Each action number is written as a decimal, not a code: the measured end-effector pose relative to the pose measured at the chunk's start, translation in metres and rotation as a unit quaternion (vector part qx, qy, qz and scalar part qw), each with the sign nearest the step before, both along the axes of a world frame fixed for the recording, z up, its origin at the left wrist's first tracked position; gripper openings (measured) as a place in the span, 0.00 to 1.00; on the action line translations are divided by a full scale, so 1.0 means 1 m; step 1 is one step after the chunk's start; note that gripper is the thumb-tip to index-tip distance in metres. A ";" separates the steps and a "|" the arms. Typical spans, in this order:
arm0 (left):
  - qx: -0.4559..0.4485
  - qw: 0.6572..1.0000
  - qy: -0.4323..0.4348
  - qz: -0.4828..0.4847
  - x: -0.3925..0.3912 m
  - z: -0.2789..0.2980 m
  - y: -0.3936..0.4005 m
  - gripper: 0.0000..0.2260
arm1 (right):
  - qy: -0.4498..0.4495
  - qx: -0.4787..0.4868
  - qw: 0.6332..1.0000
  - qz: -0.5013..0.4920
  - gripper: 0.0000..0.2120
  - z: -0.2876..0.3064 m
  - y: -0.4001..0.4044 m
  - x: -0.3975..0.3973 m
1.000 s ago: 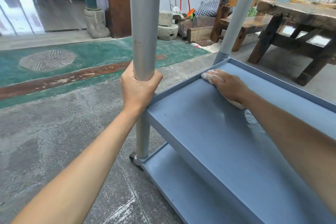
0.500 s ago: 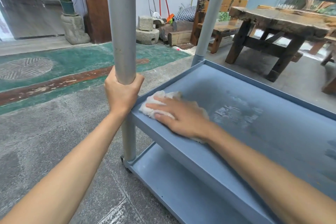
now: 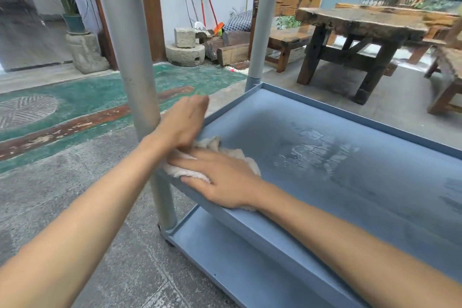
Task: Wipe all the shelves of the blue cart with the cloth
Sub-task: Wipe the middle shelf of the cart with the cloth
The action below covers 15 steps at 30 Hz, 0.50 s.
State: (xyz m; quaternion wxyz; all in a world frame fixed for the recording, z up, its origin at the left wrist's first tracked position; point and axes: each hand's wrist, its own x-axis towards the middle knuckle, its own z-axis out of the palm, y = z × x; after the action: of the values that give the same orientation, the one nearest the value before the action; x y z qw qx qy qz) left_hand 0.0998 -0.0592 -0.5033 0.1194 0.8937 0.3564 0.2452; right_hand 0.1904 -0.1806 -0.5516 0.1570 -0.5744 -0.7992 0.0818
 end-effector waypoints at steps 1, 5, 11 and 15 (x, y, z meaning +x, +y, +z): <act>-0.073 0.995 0.059 0.029 0.002 -0.006 0.007 0.23 | 0.008 0.001 1.000 0.005 0.22 -0.001 0.003 0.003; -0.189 0.973 0.076 0.109 0.006 -0.027 0.015 0.50 | 0.009 0.012 0.999 -0.043 0.17 -0.004 0.020 0.018; -0.145 0.979 0.078 0.118 0.010 -0.031 0.019 0.49 | 0.001 -0.009 0.980 -0.198 0.20 0.003 0.062 0.101; 0.070 0.979 0.147 0.126 0.014 -0.053 0.015 0.34 | 0.034 -0.009 0.954 -0.296 0.22 -0.004 0.059 0.113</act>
State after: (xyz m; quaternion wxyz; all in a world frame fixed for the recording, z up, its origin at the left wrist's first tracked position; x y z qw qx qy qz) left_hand 0.1134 -0.0443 -0.5561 -0.0291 0.8739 0.4620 0.1483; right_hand 0.3030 -0.1214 -0.5556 0.1962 -0.7836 -0.5866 0.0579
